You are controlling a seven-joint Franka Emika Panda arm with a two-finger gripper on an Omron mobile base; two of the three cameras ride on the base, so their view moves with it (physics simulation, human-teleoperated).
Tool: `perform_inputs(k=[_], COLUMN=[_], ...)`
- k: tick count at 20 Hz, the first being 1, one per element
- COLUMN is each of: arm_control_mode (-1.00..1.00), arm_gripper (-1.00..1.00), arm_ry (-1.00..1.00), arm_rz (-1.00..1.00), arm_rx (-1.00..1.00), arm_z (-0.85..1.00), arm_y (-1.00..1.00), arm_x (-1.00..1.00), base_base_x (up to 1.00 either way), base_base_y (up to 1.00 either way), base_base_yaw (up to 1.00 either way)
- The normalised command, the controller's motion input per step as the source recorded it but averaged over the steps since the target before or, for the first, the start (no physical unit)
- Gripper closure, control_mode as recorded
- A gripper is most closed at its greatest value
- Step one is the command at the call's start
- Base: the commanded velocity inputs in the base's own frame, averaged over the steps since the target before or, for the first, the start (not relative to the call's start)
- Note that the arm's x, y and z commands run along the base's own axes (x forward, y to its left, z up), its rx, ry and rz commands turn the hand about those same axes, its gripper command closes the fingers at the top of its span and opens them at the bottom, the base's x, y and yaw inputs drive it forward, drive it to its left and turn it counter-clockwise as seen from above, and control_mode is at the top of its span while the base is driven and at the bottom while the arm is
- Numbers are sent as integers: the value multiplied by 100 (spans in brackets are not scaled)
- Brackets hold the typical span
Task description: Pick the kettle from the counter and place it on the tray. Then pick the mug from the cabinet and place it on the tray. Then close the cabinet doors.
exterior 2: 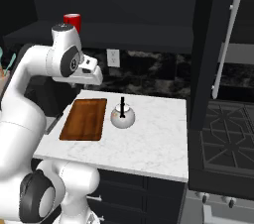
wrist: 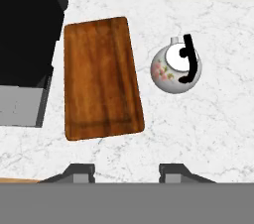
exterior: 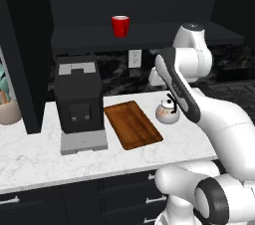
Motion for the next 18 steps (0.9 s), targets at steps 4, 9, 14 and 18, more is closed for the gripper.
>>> perform_inputs(k=[4,9,14,18], arm_control_mode=[-100,-100,-100,-100], arm_gripper=[-100,-100,-100,-100], arm_ry=[-1,0,-5,0], arm_rz=[0,0,0,0], arm_rx=[-7,-9,2,2], arm_z=[-7,-31,-36,-39], arm_y=[0,-20,-48,-53], arm_x=[-8,-25,-23,7], base_base_x=[0,0,0,0], base_base_y=[0,0,0,0], base_base_yaw=[0,0,0,0])
